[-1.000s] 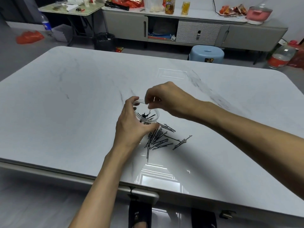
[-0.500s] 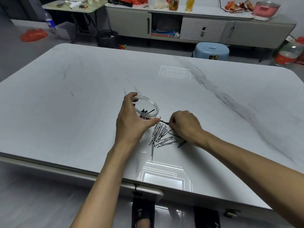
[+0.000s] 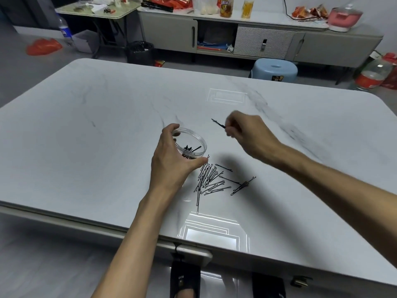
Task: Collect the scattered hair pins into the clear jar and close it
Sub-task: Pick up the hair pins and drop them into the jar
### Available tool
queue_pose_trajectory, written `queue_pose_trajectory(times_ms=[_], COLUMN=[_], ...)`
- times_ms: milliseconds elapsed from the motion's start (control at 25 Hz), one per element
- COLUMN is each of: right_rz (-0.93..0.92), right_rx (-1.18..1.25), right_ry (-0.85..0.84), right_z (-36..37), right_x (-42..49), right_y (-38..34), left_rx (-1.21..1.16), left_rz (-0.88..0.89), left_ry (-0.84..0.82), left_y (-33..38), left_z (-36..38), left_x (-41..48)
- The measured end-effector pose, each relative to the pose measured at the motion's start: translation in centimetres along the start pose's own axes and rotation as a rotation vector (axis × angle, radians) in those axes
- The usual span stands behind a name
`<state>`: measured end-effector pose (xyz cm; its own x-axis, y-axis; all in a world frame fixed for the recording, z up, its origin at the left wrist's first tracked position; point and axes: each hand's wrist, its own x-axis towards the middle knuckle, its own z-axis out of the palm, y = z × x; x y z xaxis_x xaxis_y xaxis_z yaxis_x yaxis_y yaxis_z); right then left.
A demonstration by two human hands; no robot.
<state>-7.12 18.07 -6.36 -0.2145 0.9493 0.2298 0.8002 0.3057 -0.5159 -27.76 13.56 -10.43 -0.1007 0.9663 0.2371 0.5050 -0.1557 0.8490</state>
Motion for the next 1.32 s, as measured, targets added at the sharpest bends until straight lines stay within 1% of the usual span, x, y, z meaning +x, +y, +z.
queue_pose_trajectory(times_ms=[40, 120, 200, 240, 280, 320, 360, 400, 440, 480, 520, 560, 600, 680, 800, 920, 1000, 1240, 1320], right_rz=[-0.122, -0.341, -0.448, -0.448, -0.415, -0.363, -0.29, -0.194, -0.09, -0.003, 0.067, 0.116, 0.142, 0.124, -0.063, -0.274, -0.35, -0.31, -0.293], right_rx=[-0.036, -0.177, -0.233, -0.196, -0.122, -0.031, 0.045, 0.083, 0.062, -0.01, -0.1, -0.176, -0.227, -0.283, -0.401, -0.353, -0.334, -0.147, -0.138], right_ry=[-0.036, -0.176, -0.321, -0.357, -0.35, -0.292, -0.197, -0.112, -0.081, -0.117, -0.2, -0.284, -0.333, -0.328, -0.279, -0.254, -0.302, -0.422, -0.452], right_z=[-0.8, -1.5, -0.8, -0.4, 0.0, 0.2, 0.4, 0.6, 0.8, 1.3, 2.0, 3.0, 4.0, 5.2, 5.8, 6.1, 6.6, 7.1, 7.1], right_x=[0.6, 1.8, 2.4, 2.4, 2.4, 2.4, 2.3, 2.1, 1.8, 1.3, 0.5, -0.5, -1.4, -2.4, -2.0, -0.8, 0.1, 1.3, 1.5], right_y=[-1.0, -3.2, -4.8, -5.1, -5.1, -4.7, -4.0, -3.0, -1.7, -0.4, 0.8, 1.8, 2.5, 2.9, 2.7, 2.0, 1.6, 1.3, 1.0], left_rx=[0.002, 0.004, 0.006, 0.005, 0.005, 0.004, 0.005, 0.005, 0.004, 0.001, -0.004, -0.01, -0.014, -0.017, -0.017, -0.011, -0.008, -0.003, -0.003], left_rz=[0.001, 0.006, 0.006, 0.005, 0.005, 0.005, 0.006, 0.005, 0.0, -0.007, -0.015, -0.023, -0.029, -0.037, -0.048, -0.054, -0.054, -0.044, -0.042], left_ry=[-0.005, -0.016, -0.027, -0.03, -0.028, -0.021, -0.011, 0.003, 0.019, 0.034, 0.047, 0.059, 0.068, 0.083, 0.1, 0.112, 0.109, 0.099, 0.094], left_y=[0.1, 0.3, 0.3, 0.3, 0.3, 0.3, 0.3, 0.2, 0.2, 0.1, 0.1, 0.0, 0.0, -0.1, -0.2, -0.4, -0.5, -0.6, -0.5], left_z=[0.1, 0.3, 0.4, 0.4, 0.4, 0.3, 0.2, 0.0, -0.1, -0.2, -0.3, -0.4, -0.4, -0.5, -0.7, -0.9, -0.9, -0.9, -0.9], left_x=[0.0, 0.0, 0.0, -0.1, -0.1, -0.1, -0.1, 0.0, 0.0, 0.0, 0.1, 0.2, 0.2, 0.3, 0.4, 0.4, 0.4, 0.5, 0.5])
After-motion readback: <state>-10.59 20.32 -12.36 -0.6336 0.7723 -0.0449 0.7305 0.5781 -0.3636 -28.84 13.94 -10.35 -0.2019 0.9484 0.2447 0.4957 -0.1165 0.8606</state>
